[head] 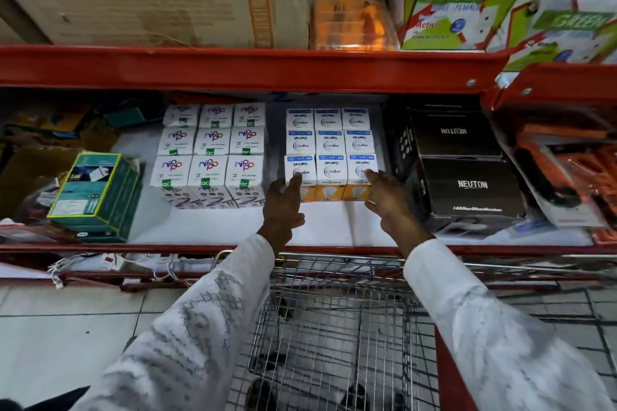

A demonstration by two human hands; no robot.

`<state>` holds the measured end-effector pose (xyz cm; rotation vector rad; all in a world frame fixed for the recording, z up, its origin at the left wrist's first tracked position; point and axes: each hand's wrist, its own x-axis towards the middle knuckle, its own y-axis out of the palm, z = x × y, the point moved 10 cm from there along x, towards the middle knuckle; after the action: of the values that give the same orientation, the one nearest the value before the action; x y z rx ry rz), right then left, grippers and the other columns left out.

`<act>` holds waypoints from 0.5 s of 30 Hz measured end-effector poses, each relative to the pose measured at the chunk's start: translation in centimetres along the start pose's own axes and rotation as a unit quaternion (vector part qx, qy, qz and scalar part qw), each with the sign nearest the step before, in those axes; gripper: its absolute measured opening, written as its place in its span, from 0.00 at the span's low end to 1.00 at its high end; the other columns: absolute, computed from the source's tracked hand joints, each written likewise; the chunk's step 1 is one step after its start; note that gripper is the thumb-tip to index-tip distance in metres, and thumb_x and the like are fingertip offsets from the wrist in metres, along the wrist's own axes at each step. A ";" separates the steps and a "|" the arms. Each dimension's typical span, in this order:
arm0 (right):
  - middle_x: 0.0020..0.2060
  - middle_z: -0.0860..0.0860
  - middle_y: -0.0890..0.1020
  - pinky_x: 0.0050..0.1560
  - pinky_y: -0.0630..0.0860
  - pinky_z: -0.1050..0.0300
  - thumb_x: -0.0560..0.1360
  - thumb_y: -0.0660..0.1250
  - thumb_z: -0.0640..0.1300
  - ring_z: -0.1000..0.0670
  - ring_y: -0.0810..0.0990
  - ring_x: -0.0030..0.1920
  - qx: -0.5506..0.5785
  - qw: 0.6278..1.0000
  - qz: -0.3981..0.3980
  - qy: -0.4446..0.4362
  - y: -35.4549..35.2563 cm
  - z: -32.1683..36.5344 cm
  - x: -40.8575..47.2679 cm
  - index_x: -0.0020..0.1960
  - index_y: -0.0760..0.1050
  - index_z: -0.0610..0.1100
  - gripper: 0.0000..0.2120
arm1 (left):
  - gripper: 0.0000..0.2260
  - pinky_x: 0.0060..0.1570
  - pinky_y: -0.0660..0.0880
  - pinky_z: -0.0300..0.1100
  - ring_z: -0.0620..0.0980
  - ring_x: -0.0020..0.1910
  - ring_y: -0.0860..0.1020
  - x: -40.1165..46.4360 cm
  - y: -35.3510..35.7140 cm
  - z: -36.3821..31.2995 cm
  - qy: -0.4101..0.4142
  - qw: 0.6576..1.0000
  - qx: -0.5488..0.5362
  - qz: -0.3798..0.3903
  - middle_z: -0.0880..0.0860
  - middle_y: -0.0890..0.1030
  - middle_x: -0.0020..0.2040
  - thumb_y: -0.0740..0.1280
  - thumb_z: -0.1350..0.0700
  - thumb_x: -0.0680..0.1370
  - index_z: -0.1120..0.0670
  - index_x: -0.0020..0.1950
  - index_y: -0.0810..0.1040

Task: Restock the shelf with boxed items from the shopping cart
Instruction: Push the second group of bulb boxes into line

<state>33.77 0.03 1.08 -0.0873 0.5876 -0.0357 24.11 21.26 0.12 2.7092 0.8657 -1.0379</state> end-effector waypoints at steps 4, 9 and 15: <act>0.49 0.45 0.84 0.58 0.76 0.46 0.80 0.63 0.43 0.51 0.80 0.39 0.009 1.000 0.014 -0.014 0.3 0.4 -0.3 0.68 0.73 0.40 0.17 | 0.24 0.54 0.83 0.58 0.68 0.57 0.82 0.1 0.0 -0.3 0.015 1.000 0.009 0.003 0.52 0.75 0.56 0.64 0.39 0.79 0.50 0.71 0.71; 0.46 0.47 0.81 0.55 0.74 0.48 0.80 0.63 0.41 0.53 0.79 0.38 0.005 1.000 0.016 -0.021 0.1 0.4 -0.3 0.68 0.72 0.40 0.18 | 0.25 0.54 0.82 0.56 0.68 0.58 0.80 -0.1 0.2 -0.1 0.009 1.000 0.012 0.024 0.52 0.73 0.58 0.62 0.38 0.80 0.49 0.73 0.69; 0.69 0.44 0.76 0.70 0.72 0.45 0.79 0.65 0.48 0.43 0.77 0.66 -0.043 0.999 0.016 -0.020 -0.4 0.4 -0.3 0.76 0.65 0.42 0.28 | 0.27 0.58 0.78 0.56 0.65 0.60 0.77 -0.9 0.2 -0.2 0.022 0.999 0.017 0.044 0.55 0.73 0.67 0.61 0.37 0.80 0.46 0.76 0.65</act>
<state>33.68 -0.31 1.60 -0.1616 0.5503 0.0220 23.74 20.73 0.82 2.7810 0.7342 -0.9870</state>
